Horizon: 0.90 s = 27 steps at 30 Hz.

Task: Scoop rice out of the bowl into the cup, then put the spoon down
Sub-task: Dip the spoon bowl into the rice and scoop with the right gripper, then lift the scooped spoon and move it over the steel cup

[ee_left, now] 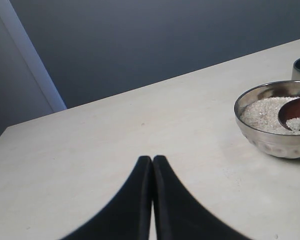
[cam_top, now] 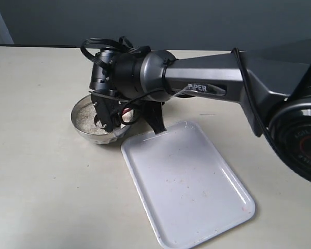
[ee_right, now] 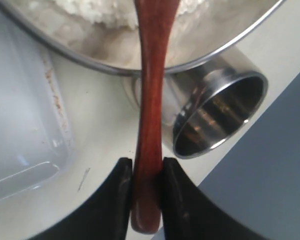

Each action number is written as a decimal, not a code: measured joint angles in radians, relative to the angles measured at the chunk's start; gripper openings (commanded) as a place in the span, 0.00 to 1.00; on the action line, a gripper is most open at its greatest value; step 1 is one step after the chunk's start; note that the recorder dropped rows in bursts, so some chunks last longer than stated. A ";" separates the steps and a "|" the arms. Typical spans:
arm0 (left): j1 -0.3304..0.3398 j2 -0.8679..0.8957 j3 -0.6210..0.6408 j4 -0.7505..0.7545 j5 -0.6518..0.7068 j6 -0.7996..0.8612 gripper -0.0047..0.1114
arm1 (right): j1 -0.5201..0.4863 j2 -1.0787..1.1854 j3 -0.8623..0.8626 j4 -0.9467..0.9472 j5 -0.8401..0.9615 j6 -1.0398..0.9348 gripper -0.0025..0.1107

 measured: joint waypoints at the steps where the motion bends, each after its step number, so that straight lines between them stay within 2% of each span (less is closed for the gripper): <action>1: 0.000 0.000 0.000 0.000 0.000 0.000 0.04 | -0.003 0.000 0.000 0.010 0.005 0.000 0.01; 12: 0.000 0.000 0.000 0.000 0.000 0.000 0.04 | -0.013 -0.007 -0.042 0.040 0.055 -0.002 0.01; 19: 0.000 0.000 0.000 0.000 0.000 0.000 0.04 | -0.079 -0.009 -0.116 0.185 0.094 -0.022 0.01; 27: 0.000 0.000 0.000 0.000 0.000 0.000 0.04 | -0.130 -0.009 -0.116 0.210 0.112 -0.026 0.01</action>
